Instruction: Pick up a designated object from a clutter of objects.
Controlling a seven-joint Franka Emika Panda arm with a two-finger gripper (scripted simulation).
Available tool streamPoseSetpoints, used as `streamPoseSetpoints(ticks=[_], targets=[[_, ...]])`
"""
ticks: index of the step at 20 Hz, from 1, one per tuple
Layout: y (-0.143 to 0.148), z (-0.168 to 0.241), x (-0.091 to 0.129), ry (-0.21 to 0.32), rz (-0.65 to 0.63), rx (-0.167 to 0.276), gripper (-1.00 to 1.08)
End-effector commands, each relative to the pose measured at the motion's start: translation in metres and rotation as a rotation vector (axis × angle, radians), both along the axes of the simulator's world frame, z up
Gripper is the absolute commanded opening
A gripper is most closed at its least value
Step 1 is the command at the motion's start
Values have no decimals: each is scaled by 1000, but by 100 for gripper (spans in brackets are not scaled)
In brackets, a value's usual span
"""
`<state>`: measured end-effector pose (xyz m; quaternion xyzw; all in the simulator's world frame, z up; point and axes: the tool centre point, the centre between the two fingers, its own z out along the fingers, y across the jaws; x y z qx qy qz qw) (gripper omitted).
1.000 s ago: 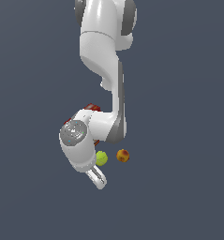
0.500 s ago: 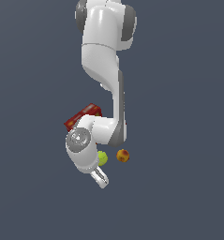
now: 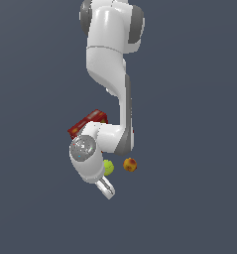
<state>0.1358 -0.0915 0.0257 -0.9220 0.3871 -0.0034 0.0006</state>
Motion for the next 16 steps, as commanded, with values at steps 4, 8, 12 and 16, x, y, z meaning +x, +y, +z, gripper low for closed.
streamPoseSetpoints(ticks=[4,8,12,16], targets=[[1,-3,-2,6,0,1,-100],[2,3,-4,6,0,1,-100],[5,15,-7,6,0,1,-100],[10,36,-13,6,0,2,-100]])
